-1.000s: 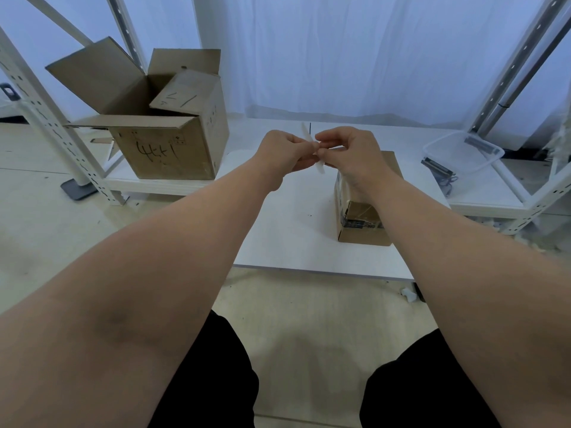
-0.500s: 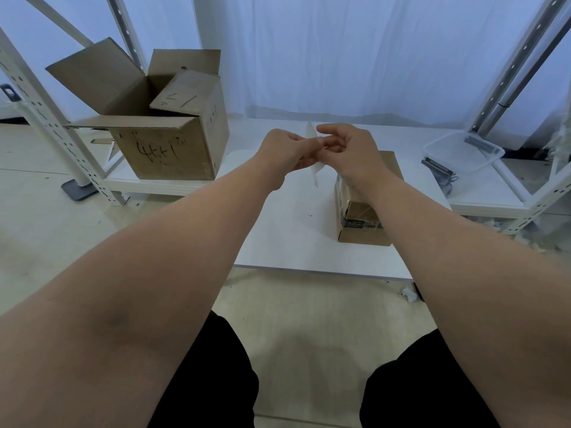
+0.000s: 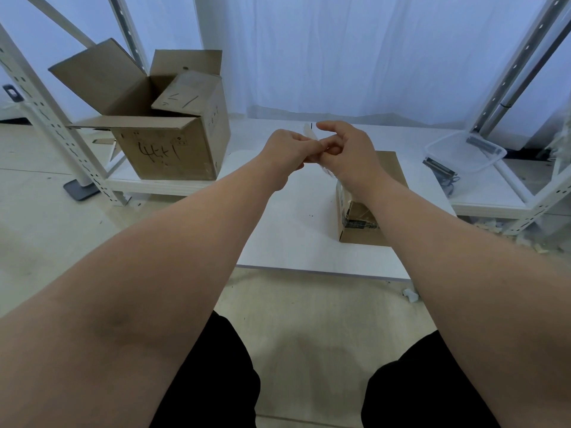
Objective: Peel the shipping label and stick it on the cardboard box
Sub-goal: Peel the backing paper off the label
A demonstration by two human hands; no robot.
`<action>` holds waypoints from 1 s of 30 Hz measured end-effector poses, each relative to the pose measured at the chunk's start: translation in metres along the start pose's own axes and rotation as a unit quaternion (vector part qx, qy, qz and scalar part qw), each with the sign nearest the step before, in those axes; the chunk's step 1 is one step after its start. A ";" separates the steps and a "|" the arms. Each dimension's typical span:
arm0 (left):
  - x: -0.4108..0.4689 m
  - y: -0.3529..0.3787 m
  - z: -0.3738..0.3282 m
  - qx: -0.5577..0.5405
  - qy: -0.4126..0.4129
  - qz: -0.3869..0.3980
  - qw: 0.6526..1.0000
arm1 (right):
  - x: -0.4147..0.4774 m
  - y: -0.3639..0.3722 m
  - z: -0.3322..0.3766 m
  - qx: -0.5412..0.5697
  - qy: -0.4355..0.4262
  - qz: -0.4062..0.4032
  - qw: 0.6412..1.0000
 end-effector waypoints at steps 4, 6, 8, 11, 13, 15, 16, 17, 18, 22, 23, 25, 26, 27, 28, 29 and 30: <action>0.000 -0.001 -0.001 0.008 -0.003 -0.004 1.000 | 0.001 0.001 -0.001 -0.020 -0.006 -0.007 1.000; 0.001 -0.001 0.000 0.014 -0.008 -0.009 1.000 | 0.000 0.002 -0.001 -0.040 -0.016 -0.005 0.999; 0.002 -0.001 0.001 0.015 -0.012 -0.012 1.000 | -0.001 0.002 -0.001 -0.056 -0.024 -0.004 0.998; 0.002 -0.001 0.001 0.017 -0.012 -0.016 1.000 | 0.000 0.000 -0.002 -0.066 -0.032 -0.006 0.997; 0.002 -0.001 0.001 0.023 -0.010 -0.019 1.000 | 0.000 0.000 -0.003 -0.072 -0.037 -0.003 0.997; 0.002 0.000 0.001 0.034 -0.008 -0.018 0.999 | 0.000 0.000 -0.003 -0.083 -0.044 0.002 0.996; 0.002 0.000 0.001 0.040 -0.009 -0.017 0.999 | -0.001 0.001 -0.003 -0.091 -0.050 0.004 0.995; 0.002 0.000 0.001 0.047 -0.009 -0.016 0.999 | -0.001 0.001 -0.003 -0.100 -0.057 0.008 0.993; 0.002 0.000 0.001 0.052 -0.011 -0.016 0.998 | -0.002 0.002 -0.003 -0.110 -0.065 0.012 0.992; 0.004 -0.001 0.003 0.054 -0.010 -0.025 0.998 | -0.002 0.002 -0.001 -0.116 -0.072 0.023 0.990; 0.004 -0.002 0.003 0.051 -0.007 -0.026 0.998 | -0.002 0.002 -0.001 -0.102 -0.063 0.026 0.992; 0.003 -0.003 0.002 0.045 0.000 -0.026 0.999 | -0.001 0.000 -0.001 -0.068 -0.039 0.033 0.996; 0.003 -0.004 0.002 0.043 0.006 -0.025 0.999 | -0.001 -0.002 -0.002 -0.056 -0.028 0.037 0.997; 0.003 -0.005 0.002 0.043 0.012 -0.025 0.999 | -0.001 -0.004 -0.002 -0.051 -0.021 0.039 0.998; 0.003 -0.006 0.002 0.045 0.018 -0.028 0.998 | -0.001 -0.006 -0.002 -0.047 -0.016 0.038 0.998; 0.003 -0.006 0.002 0.048 0.024 -0.033 0.998 | -0.001 -0.008 -0.001 -0.041 -0.010 0.034 0.999; 0.003 -0.006 0.002 0.049 0.028 -0.040 0.998 | -0.001 -0.010 -0.001 -0.031 -0.002 0.030 0.999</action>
Point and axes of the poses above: each hand's wrist, its own x-axis towards the middle knuckle, its own y-axis out of the palm, z = x × y, the point moved 2 cm from there along x, towards the middle knuckle, and after that the axes turned 11 degrees about -z, right-handed, at the moved point
